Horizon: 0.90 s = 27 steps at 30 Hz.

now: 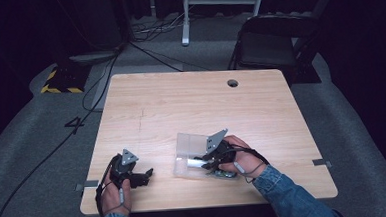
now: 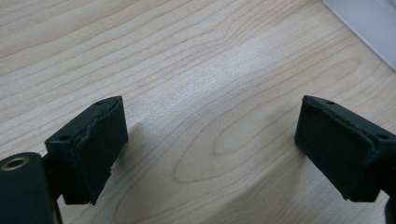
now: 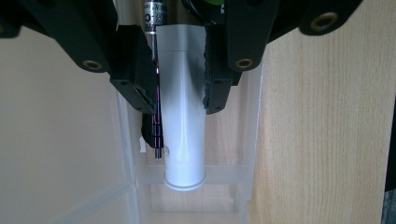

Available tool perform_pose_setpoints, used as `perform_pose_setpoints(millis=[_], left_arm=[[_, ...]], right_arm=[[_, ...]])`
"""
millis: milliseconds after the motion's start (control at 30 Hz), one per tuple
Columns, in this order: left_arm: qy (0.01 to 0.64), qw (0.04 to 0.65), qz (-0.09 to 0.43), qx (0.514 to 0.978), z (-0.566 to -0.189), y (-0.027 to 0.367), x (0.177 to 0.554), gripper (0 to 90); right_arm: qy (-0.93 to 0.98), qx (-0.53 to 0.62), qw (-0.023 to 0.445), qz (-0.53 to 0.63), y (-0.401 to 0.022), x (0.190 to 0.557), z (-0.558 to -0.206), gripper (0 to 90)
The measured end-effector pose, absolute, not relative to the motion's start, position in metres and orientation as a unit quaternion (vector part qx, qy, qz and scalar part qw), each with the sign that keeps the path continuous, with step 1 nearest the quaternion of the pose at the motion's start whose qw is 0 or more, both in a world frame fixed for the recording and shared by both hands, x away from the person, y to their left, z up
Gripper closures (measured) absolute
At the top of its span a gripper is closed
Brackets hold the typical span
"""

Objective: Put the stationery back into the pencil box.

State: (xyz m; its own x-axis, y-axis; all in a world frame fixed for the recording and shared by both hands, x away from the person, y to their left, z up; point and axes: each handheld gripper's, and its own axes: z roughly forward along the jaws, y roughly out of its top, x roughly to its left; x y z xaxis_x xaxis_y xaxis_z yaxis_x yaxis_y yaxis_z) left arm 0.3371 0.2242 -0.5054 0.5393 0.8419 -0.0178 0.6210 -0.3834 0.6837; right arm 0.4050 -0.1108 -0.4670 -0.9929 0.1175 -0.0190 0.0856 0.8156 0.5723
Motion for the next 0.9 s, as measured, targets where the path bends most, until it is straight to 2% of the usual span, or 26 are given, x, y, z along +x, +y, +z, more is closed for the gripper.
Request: perform_pose_setpoints(millis=[300, 400, 633, 733, 900], left_arm=[[0.451, 0.327, 0.163, 0.814, -0.506, 0.223, 0.337, 8.1], [0.446, 0.322, 0.163, 0.819, -0.506, 0.223, 0.339, 5.6], [0.447, 0.322, 0.16, 0.819, -0.506, 0.222, 0.34, 3.0], [0.447, 0.322, 0.159, 0.819, -0.506, 0.222, 0.34, 2.8], [0.447, 0.322, 0.16, 0.819, -0.506, 0.222, 0.34, 2.8]], right_arm=[[0.944, 0.071, 0.024, 0.32, -0.116, 0.404, -0.46, 63.5], [0.94, 0.085, 0.026, 0.328, -0.124, 0.405, -0.452, 70.7], [0.944, 0.085, 0.036, 0.316, -0.127, 0.403, -0.452, 74.0], [0.949, 0.073, 0.04, 0.305, -0.121, 0.399, -0.456, 78.9], [0.951, 0.066, 0.042, 0.298, -0.118, 0.397, -0.456, 81.8]])
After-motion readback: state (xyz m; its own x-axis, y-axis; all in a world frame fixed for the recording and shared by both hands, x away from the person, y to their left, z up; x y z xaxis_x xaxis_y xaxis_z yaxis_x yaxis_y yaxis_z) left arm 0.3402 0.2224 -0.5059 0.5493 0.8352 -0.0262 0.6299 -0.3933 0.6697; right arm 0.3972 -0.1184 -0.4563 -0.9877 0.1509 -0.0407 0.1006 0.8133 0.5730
